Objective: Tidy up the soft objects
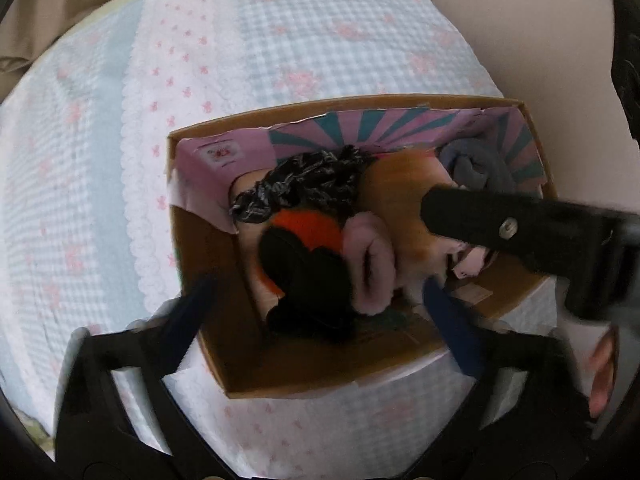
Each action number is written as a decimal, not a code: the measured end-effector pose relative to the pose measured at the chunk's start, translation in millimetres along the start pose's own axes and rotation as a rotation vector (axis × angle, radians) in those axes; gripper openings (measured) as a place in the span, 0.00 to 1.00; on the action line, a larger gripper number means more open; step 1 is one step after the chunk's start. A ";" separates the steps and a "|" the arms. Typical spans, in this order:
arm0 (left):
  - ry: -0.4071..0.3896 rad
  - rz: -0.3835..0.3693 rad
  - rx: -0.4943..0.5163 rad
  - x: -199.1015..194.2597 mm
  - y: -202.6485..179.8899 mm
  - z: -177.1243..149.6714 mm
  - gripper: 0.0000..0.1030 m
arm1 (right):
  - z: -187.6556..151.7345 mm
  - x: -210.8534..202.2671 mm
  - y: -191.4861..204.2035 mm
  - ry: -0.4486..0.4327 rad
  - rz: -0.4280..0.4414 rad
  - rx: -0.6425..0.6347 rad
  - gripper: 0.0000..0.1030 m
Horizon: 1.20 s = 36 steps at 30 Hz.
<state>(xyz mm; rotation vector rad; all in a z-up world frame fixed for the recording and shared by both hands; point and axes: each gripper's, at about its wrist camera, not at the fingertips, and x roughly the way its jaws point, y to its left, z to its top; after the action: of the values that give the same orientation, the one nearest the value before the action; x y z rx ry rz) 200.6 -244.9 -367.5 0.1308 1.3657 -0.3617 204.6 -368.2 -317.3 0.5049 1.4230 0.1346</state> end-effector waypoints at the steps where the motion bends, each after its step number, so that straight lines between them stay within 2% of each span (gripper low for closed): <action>1: -0.002 -0.006 -0.007 -1.3 1.7 -2.3 1.00 | -0.7 -1.7 -1.9 -0.012 -0.005 0.008 0.91; 5: 0.010 -0.002 -0.038 -4.2 10.3 -10.0 1.00 | -4.4 -9.0 -10.5 -0.042 -0.041 0.030 0.91; 10: -0.018 0.000 -0.057 -16.8 15.0 -14.5 1.00 | -11.9 -23.4 -11.6 -0.085 -0.079 0.026 0.91; 19: -0.086 0.012 -0.082 -61.8 20.8 -25.5 1.00 | -27.1 -49.3 3.5 -0.100 -0.076 0.010 0.91; 24: -0.164 0.026 -0.098 -112.8 31.8 -35.9 1.00 | -40.9 -77.3 29.6 -0.150 -0.083 -0.045 0.91; 32: -0.350 0.052 -0.115 -220.0 67.5 -60.4 1.00 | -72.0 -130.9 91.6 -0.241 -0.084 -0.169 0.91; 36: -0.444 0.087 -0.118 -267.2 86.8 -73.6 1.00 | -93.0 -164.1 129.2 -0.326 -0.136 -0.225 0.91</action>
<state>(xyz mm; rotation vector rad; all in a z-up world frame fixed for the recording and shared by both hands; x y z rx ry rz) 118.1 -94.3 -133.3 0.0093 0.9358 -0.2188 115.3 -292.9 -120.7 0.2307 1.1029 0.0964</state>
